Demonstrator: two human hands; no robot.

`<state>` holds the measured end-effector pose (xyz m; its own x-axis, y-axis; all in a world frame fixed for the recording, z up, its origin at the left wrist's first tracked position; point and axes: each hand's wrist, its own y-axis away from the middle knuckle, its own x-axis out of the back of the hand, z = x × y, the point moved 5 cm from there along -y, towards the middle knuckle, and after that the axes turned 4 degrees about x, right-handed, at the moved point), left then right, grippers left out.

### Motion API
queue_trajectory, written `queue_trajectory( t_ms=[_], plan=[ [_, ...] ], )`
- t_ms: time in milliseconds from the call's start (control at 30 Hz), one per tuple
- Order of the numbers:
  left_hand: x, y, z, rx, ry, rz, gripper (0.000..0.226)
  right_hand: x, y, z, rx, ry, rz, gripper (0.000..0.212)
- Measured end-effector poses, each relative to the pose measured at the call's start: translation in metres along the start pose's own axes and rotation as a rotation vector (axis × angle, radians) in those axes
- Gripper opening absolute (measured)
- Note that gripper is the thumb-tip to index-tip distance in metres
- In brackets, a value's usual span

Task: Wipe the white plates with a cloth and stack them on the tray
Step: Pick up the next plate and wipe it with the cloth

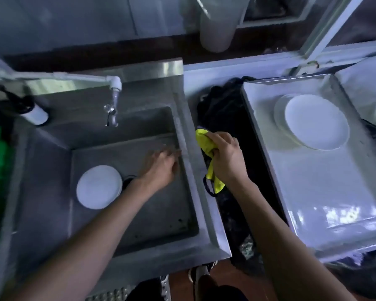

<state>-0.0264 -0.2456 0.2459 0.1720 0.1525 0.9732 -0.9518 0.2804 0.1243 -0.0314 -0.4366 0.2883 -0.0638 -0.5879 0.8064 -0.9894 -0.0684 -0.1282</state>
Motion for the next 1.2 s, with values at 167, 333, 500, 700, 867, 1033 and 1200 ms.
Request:
queue_trajectory(
  t_ms=[167, 333, 500, 700, 867, 1033, 1200],
  plan=[
    [-0.005, 0.049, -0.101, 0.123, 0.009, -0.002, 0.042, -0.080, -0.014, -0.073, 0.125, -0.015, -0.138, 0.069],
    [-0.028, 0.092, -0.202, 0.332, 0.111, -0.031, 0.045, -0.167, -0.018, -0.133, 0.191, 0.037, -0.302, 0.069],
    [-0.065, 0.127, -0.278, 0.456, 0.163, -0.099, 0.045, -0.239, -0.016, -0.174, 0.220, 0.050, -0.414, 0.070],
    [-0.112, 0.151, -0.343, 0.613, 0.249, -0.133, 0.046, -0.306, -0.018, -0.195, 0.228, 0.048, -0.483, 0.069],
    [-0.151, 0.161, -0.385, 0.767, 0.373, -0.087, 0.045, -0.355, -0.019, -0.194, 0.227, 0.023, -0.542, 0.068],
    [-0.193, 0.162, -0.414, 0.963, 0.488, -0.082, 0.044, -0.396, -0.023, -0.191, 0.260, -0.037, -0.574, 0.065],
    [-0.224, 0.163, -0.426, 1.176, 0.708, 0.051, 0.042, -0.430, -0.030, -0.176, 0.276, -0.061, -0.620, 0.062]
  ],
)
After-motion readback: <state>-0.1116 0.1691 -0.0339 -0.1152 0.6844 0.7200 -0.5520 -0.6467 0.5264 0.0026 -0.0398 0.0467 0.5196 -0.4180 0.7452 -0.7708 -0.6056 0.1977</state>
